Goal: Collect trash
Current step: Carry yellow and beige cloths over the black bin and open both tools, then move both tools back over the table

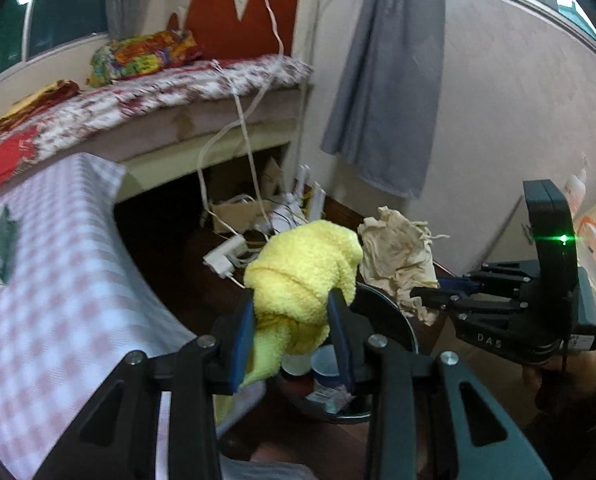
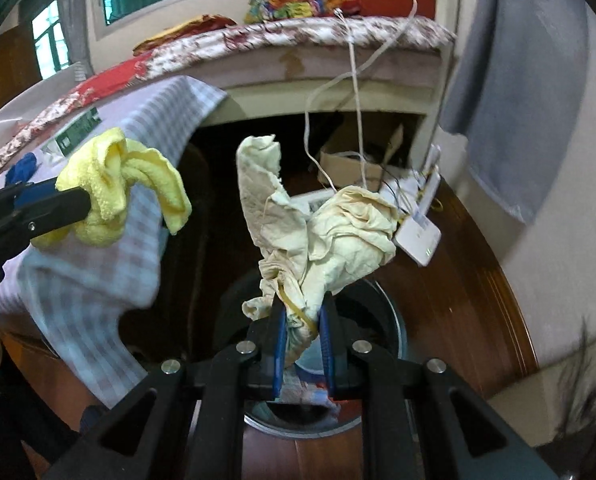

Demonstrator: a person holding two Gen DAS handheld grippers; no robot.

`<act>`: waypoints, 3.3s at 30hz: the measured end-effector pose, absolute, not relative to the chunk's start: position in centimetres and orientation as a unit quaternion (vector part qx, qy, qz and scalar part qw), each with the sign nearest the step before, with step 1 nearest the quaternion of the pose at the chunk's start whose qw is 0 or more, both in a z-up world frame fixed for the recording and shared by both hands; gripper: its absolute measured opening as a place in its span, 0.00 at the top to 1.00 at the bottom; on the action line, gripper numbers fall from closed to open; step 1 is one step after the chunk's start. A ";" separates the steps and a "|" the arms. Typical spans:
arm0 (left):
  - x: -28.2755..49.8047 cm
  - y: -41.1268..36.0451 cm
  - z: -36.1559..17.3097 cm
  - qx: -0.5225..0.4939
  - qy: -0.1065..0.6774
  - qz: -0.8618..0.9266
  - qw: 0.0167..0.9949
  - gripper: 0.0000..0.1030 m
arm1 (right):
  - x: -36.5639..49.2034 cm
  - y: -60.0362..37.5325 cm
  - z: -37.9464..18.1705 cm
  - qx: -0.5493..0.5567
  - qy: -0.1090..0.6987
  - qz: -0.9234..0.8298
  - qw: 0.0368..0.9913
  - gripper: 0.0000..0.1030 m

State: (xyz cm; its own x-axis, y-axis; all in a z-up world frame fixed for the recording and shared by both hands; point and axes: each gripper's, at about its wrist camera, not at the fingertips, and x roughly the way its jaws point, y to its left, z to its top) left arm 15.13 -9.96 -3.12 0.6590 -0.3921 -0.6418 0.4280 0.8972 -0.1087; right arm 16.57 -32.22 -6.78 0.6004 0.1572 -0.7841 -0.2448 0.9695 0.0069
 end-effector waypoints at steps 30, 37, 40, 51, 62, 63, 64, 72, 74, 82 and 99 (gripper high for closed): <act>17.9 -16.2 -12.1 0.060 0.451 -0.217 0.864 0.15 | 17.8 -34.2 -15.5 -0.120 0.518 0.111 0.840 0.36; 17.8 -16.2 -12.7 0.075 0.451 -0.195 0.868 0.10 | 18.3 -36.2 -16.6 -0.132 0.528 0.059 0.837 0.18; 17.8 -16.5 -12.8 0.083 0.448 -0.195 0.869 0.06 | 18.1 -36.3 -16.1 -0.132 0.518 0.054 0.843 0.00; 17.6 -16.9 -12.5 0.093 0.441 -0.198 0.871 0.05 | 18.7 -36.6 -15.4 -0.122 0.515 0.043 0.847 0.00; 17.2 -17.1 -9.4 0.087 0.408 -0.202 0.886 0.05 | 18.3 -36.7 -13.1 -0.117 0.493 0.036 0.861 0.00; 17.2 -17.1 -9.1 0.087 0.405 -0.202 0.888 0.05 | 18.3 -36.7 -12.8 -0.116 0.490 0.034 0.863 0.00; 17.1 -17.1 -8.8 0.087 0.402 -0.202 0.889 0.05 | 18.2 -36.8 -12.5 -0.114 0.487 0.032 0.865 0.00; 16.7 -16.3 -6.8 0.084 0.378 -0.198 0.900 0.05 | 17.7 -37.0 -9.2 -0.089 0.457 0.027 0.884 0.00; 16.5 -16.0 -6.3 0.083 0.373 -0.196 0.903 0.05 | 17.6 -37.0 -8.5 -0.082 0.450 0.026 0.889 0.00; 15.8 -14.1 -4.4 0.076 0.355 -0.179 0.914 0.04 | 17.4 -35.6 -6.0 -0.071 0.422 0.037 0.903 0.00; 14.9 -6.7 -1.6 0.061 0.332 -0.097 0.936 0.04 | 18.6 -26.9 -2.5 -0.101 0.373 0.122 0.914 0.00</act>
